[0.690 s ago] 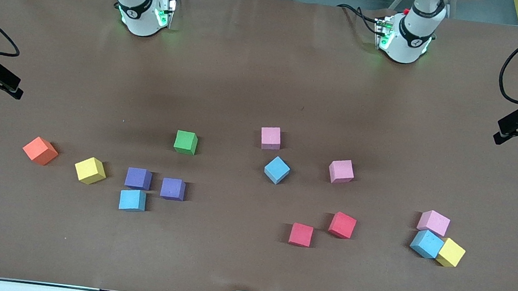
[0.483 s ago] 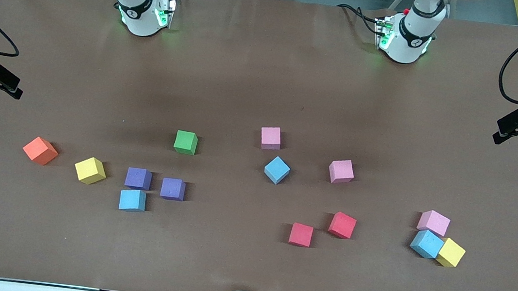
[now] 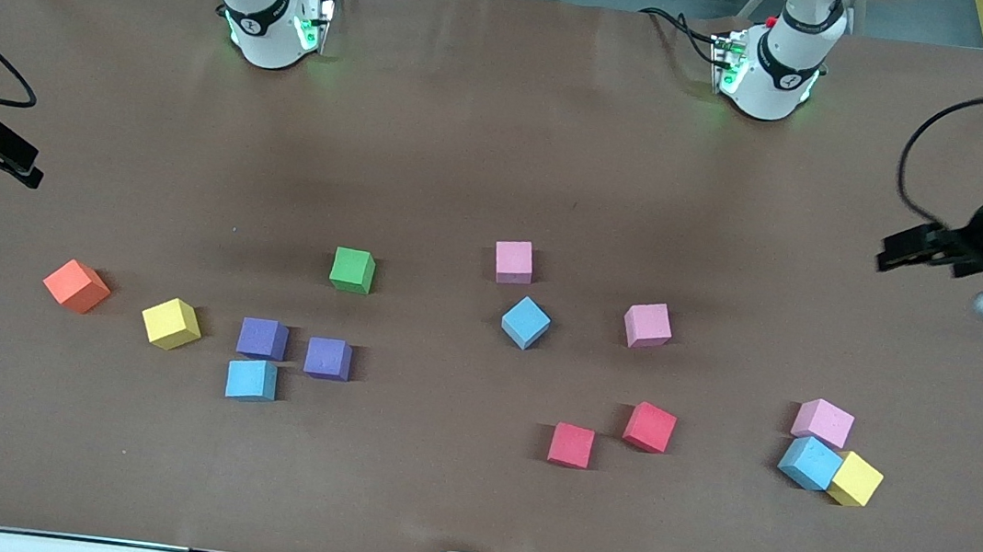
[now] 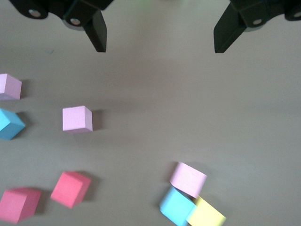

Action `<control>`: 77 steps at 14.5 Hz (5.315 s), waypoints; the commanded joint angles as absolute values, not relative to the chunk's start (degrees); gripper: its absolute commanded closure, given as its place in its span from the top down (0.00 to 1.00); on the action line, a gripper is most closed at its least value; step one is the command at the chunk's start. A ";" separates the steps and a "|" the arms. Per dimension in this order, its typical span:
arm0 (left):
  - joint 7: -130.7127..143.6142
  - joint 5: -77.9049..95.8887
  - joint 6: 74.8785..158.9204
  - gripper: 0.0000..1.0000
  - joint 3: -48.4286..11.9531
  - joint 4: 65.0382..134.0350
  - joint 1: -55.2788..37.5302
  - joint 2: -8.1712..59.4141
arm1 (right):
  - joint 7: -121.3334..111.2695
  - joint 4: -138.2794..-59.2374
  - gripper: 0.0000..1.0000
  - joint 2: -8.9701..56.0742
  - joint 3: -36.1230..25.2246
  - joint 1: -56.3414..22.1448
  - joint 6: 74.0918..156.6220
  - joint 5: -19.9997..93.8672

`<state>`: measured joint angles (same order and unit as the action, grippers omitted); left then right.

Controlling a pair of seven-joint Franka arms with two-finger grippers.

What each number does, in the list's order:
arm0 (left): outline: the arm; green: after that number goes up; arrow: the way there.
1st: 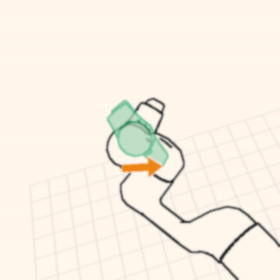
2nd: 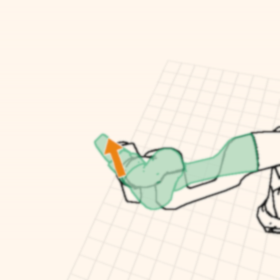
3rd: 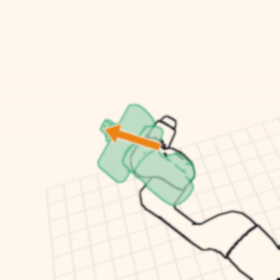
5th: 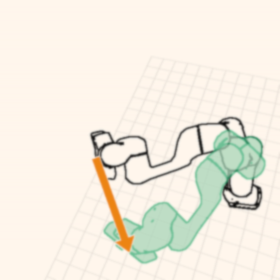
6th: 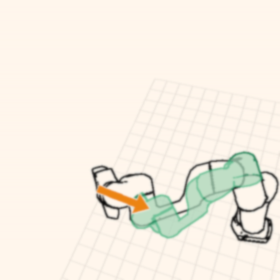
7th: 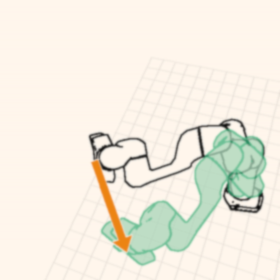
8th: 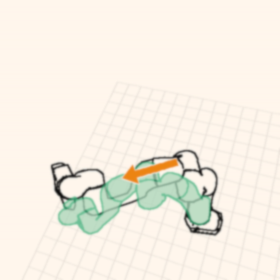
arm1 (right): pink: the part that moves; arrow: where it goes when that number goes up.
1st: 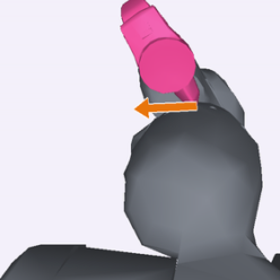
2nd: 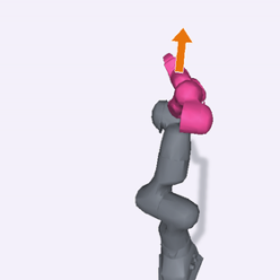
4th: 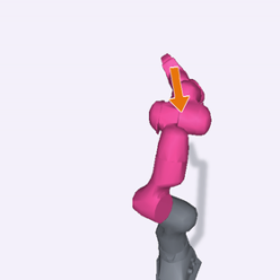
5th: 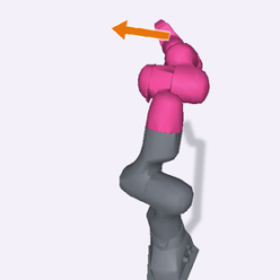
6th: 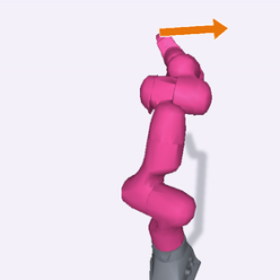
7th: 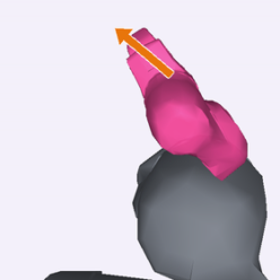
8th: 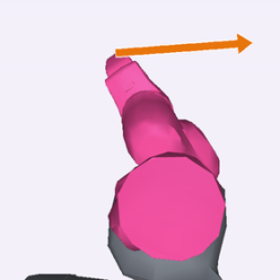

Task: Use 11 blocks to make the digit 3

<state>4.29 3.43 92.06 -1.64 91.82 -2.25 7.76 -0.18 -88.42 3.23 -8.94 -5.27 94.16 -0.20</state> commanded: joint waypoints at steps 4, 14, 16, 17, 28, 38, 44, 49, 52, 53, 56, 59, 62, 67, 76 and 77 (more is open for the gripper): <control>24.20 7.38 106.93 1.00 -2.55 90.44 -11.15 22.30 | 0.52 -91.84 1.00 2.37 -8.88 -8.43 95.53 -0.44; 47.60 7.03 119.08 1.00 -2.46 90.18 -27.57 31.29 | 18.35 -96.24 1.00 10.36 -8.79 -22.84 101.07 0.09; 55.07 6.86 126.26 1.00 -2.55 90.00 -32.84 32.42 | 22.40 -96.24 1.00 11.51 -8.88 -24.16 101.16 1.66; 57.80 6.77 129.52 1.00 -2.46 90.00 -35.39 34.00 | 22.76 -96.24 1.00 11.86 -8.88 -24.69 101.16 2.37; 59.50 -2.99 132.90 1.00 -2.29 91.05 -44.56 41.48 | 28.56 -95.45 1.00 16.17 -8.96 -24.34 106.61 4.22; 60.29 -2.99 128.95 0.05 -2.55 92.46 -45.88 40.78 | 28.04 -92.46 1.00 24.96 -8.79 -28.73 109.42 4.31; 64.24 -2.99 122.78 0.01 -7.02 100.61 -48.25 32.71 | 23.49 -99.04 1.00 25.58 -6.33 -30.67 112.39 4.39; 69.24 -2.99 127.16 0.01 -9.05 105.11 -52.98 30.67 | 16.00 -105.63 1.00 25.58 -6.33 -30.15 118.73 7.29; 70.05 -5.96 134.72 0.01 -8.96 107.84 -55.28 30.67 | 13.98 -106.79 1.00 25.66 -6.24 -30.67 120.15 7.38; 70.05 -7.19 135.43 0.01 -9.05 108.02 -55.28 30.85 | 13.54 -107.05 1.00 25.75 -6.24 -30.67 120.32 7.38; 68.91 -8.61 136.41 0.01 -9.31 109.15 -55.46 31.29 | 13.18 -108.28 1.00 26.54 -5.80 -30.67 122.16 9.22; 67.95 -10.02 136.85 0.01 -9.84 109.42 -55.37 32.08 | 12.57 -108.28 1.00 27.07 -5.71 -30.67 122.43 10.63; 66.01 -9.93 137.55 0.01 -10.11 109.25 -55.37 32.17 | 12.57 -108.28 1.00 27.77 -5.71 -30.67 122.52 10.72; 67.32 -9.05 138.33 0.02 -10.11 108.90 -55.37 32.96 | 12.48 -108.28 0.99 29.09 -5.10 -30.67 123.66 12.66; 67.94 -9.05 138.61 1.00 -10.19 107.85 -55.02 32.96 | 12.48 -108.11 0.86 30.41 -5.10 -30.59 123.84 12.74; 68.11 -8.97 138.26 1.00 -10.20 107.58 -55.02 32.26 | 12.48 -108.11 0.83 30.76 -5.10 -30.59 123.92 12.74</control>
<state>67.31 -8.83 138.44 -9.84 108.30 -55.32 33.24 13.46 -107.61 30.54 -5.30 -30.80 123.17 11.20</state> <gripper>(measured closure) 0.000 0.132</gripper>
